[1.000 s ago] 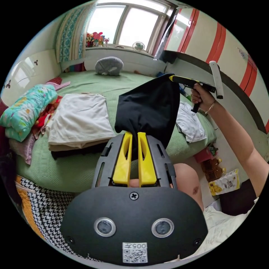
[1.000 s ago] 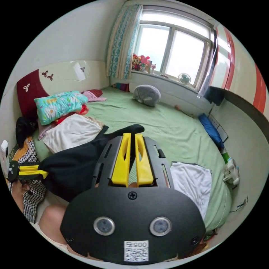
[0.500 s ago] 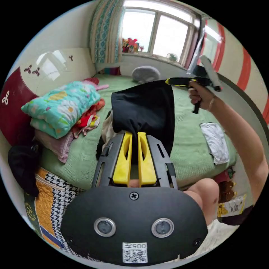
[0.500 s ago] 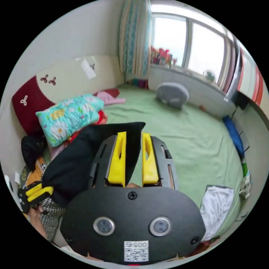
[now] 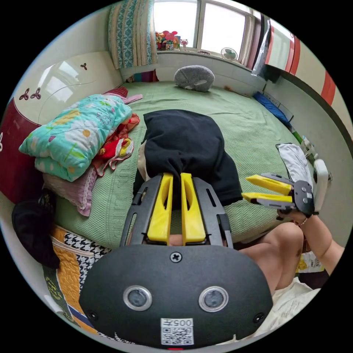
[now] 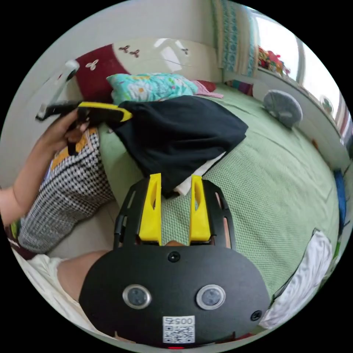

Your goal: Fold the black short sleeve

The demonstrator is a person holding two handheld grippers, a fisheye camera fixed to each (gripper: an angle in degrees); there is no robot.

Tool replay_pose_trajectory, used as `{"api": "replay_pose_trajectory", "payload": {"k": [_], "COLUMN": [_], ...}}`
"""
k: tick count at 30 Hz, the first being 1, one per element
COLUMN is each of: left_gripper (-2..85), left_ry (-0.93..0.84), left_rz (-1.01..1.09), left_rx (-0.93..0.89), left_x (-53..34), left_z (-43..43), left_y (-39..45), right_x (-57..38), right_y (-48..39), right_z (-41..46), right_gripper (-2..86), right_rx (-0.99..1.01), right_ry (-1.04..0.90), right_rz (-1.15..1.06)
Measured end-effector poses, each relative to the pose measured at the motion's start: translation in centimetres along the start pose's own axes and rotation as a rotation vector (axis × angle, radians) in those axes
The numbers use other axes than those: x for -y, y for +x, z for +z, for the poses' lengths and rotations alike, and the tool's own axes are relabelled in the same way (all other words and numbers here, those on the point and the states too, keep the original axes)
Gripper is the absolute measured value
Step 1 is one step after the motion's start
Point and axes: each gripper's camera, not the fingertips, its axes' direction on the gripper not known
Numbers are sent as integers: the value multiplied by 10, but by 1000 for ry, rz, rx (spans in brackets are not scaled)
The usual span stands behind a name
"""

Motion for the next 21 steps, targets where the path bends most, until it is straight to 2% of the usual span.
{"api": "replay_pose_trajectory", "payload": {"k": [2,6,9,10,13,17,21], "left_gripper": [49,49,50,50,50,49,45], "left_ry": [-3,-14,-29,-34,-38,-16,-35], "left_rz": [-20,-26,-22,-24,-38,-24,-34], "left_rx": [-14,-14,-9,-13,-26,-24,-73], "left_x": [2,6,10,12,16,19,12], "left_z": [-2,-5,-6,-7,-11,-23,-16], "left_y": [-4,-7,-9,-10,-12,-12,-19], "right_x": [-3,1,8,10,12,0,-22], "right_y": [-22,-38,-37,-37,-28,-28,-29], "right_z": [-7,4,27,31,13,-29,-30], "right_gripper": [116,104,69,48,-4,-14,-15], "right_rx": [-27,-69,-74,-124,-63,-131,-174], "right_ry": [18,2,-70,-65,-8,58,45], "right_rz": [-90,-94,-9,15,106,137,154]}}
